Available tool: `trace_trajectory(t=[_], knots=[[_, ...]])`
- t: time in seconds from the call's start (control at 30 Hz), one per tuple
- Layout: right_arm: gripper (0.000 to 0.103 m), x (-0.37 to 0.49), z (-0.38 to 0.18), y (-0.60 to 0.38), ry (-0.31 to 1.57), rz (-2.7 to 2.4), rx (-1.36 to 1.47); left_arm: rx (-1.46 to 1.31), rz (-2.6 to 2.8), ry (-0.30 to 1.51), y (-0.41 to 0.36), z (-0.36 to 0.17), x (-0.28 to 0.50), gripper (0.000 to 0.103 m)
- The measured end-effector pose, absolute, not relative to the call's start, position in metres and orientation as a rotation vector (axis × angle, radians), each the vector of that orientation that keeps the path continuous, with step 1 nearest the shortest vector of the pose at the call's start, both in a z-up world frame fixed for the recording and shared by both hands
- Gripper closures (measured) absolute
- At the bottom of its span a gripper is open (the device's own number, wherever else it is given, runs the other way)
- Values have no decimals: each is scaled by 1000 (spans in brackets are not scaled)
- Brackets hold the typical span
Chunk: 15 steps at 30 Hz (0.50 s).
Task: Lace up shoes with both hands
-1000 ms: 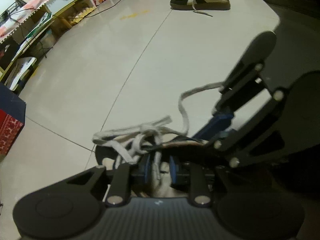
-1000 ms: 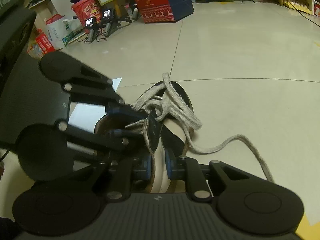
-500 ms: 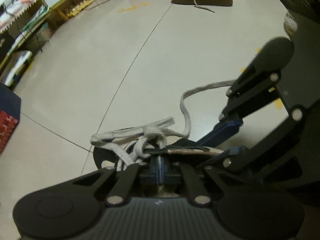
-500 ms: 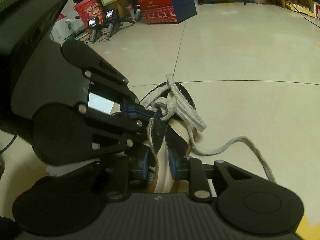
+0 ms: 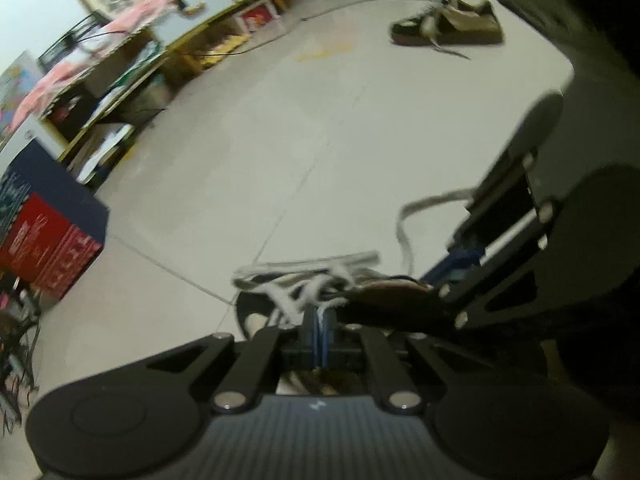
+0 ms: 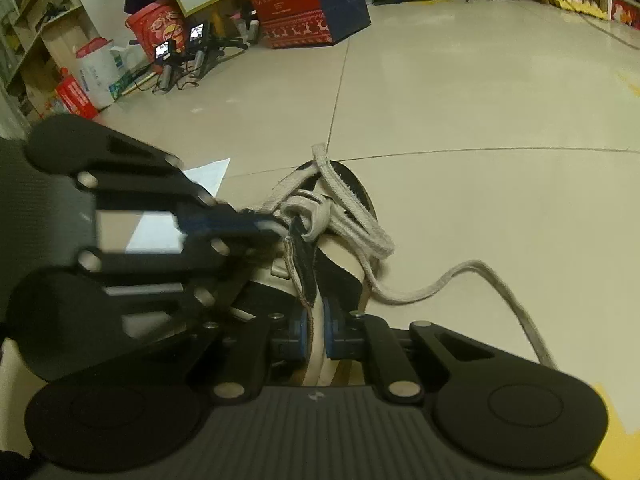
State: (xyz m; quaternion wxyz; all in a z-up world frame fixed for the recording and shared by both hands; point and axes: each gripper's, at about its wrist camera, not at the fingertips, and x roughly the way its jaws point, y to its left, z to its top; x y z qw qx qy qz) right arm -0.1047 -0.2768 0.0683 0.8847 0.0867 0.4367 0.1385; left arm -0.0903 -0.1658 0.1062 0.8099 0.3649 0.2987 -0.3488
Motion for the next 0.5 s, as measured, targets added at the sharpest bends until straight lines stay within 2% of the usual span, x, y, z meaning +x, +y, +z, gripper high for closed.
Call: trace_trajectory(t=[0.1, 0.2, 0.5], knots=[[97, -104, 68, -274, 909, 275, 163, 758, -715, 634, -157, 116, -88, 100], [97, -104, 67, -274, 908, 269, 158, 795, -627, 540, -141, 133, -101, 100], [97, -101, 67, -270, 913, 256, 128, 743, -381, 409, -89, 181, -98, 100]])
